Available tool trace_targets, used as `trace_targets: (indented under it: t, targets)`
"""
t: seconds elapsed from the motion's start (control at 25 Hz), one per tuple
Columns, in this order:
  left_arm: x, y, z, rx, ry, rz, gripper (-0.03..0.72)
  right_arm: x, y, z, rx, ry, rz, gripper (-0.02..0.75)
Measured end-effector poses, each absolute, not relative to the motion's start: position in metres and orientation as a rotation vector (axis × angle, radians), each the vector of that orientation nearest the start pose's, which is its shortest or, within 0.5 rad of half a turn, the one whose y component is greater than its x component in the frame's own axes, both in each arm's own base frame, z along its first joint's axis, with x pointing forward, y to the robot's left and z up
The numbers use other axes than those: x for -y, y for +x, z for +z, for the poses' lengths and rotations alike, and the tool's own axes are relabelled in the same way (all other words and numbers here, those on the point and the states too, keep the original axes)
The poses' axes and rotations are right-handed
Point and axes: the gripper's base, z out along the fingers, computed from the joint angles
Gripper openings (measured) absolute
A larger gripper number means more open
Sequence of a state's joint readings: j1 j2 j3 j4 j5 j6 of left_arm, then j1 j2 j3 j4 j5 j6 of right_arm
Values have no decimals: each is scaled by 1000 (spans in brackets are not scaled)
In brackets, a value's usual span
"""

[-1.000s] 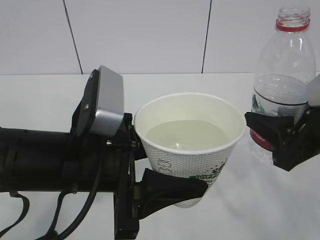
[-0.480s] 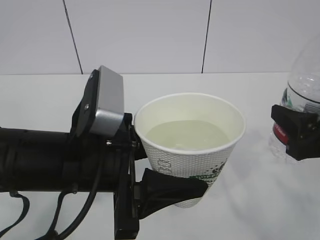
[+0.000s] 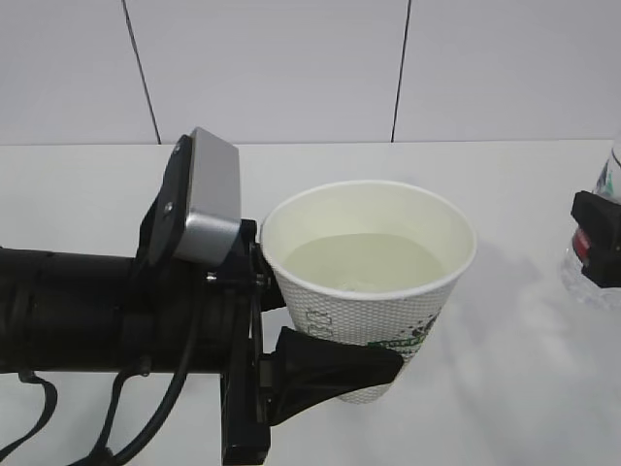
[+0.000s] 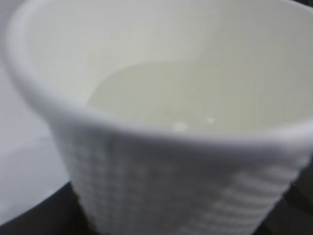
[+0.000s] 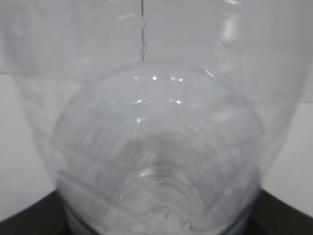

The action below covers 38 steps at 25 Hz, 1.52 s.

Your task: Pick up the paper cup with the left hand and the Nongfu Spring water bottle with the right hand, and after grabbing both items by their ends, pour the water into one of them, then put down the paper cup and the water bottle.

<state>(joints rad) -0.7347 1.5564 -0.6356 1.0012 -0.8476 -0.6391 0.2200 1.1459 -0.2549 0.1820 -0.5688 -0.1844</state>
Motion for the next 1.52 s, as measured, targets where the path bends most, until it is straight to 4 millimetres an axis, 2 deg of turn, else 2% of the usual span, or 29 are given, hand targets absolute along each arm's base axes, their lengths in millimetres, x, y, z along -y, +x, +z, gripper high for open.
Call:
trace_targets:
  t: [0.76, 1.24, 1.52]
  targets:
    - [235, 175, 215, -1454, 1247, -1023, 464, -34, 198, 208, -1774, -154, 22, 438]
    - [235, 175, 215, -1454, 1247, -1023, 464, -38, 233, 174, -1798, -162, -32, 438]
    - [235, 175, 215, -1457, 1248, -1019, 464, -45, 263, 168, -1791, -162, -37, 438]
